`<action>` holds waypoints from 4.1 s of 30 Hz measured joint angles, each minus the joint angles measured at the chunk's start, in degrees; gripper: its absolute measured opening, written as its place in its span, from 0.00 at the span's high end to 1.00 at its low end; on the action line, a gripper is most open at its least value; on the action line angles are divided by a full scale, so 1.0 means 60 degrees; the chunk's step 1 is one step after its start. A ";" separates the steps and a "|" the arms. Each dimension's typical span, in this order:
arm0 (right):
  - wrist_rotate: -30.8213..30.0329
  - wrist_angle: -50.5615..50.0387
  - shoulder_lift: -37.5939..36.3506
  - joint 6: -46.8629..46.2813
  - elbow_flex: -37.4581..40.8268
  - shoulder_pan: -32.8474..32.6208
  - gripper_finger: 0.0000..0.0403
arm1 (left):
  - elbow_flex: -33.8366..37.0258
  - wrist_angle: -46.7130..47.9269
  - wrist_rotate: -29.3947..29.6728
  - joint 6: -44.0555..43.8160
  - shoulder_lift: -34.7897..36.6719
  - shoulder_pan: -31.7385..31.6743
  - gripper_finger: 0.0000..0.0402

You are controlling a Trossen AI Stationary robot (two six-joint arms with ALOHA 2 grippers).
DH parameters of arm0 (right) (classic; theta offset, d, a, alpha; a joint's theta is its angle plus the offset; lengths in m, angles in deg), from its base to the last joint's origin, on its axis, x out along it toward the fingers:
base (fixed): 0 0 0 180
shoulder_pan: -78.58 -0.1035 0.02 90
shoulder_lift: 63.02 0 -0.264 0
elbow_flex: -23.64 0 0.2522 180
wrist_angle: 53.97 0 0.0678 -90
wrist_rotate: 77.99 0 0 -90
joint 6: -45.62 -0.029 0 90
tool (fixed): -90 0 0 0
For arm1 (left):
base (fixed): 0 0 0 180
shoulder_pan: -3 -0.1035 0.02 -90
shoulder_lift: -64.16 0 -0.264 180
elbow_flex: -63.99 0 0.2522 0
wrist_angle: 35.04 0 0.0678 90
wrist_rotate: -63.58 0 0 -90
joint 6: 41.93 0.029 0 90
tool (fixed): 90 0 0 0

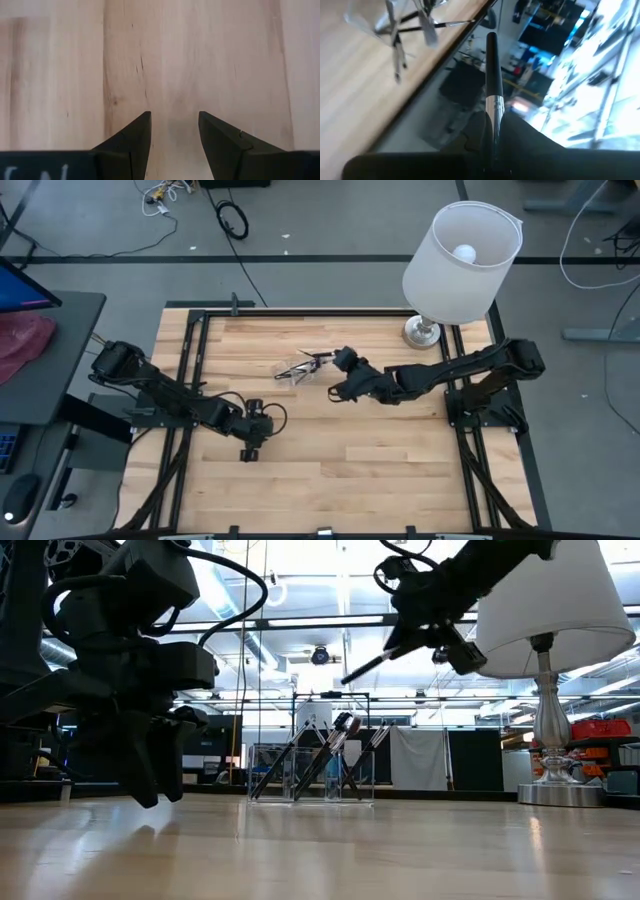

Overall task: Put items in baskets/containers
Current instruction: Put the black powder brush into the transparent organizer, then return to Home Position

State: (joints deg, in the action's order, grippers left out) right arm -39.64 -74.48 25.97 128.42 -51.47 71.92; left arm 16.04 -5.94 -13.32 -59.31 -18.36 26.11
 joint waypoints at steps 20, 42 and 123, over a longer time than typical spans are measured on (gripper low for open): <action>0.2124 -0.0845 0.0175 0.2786 -0.0007 0.1573 0.88 | 0.0004 -0.0017 0.0033 -0.0409 0.0000 0.0000 0.58; 0.3461 -0.0018 0.1723 0.4526 -0.0005 0.1934 0.84 | 0.0000 -0.0147 0.0634 -0.0396 0.0000 -0.0011 0.58; 0.7033 0.3061 -1.3181 -1.4299 0.9914 0.0229 0.73 | 0.5323 -0.2836 0.4693 0.2329 1.3468 -0.0413 0.58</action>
State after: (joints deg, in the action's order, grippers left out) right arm 2.56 -56.12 -53.12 42.63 8.02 73.30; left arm 47.98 -22.95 14.84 -45.33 62.44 23.63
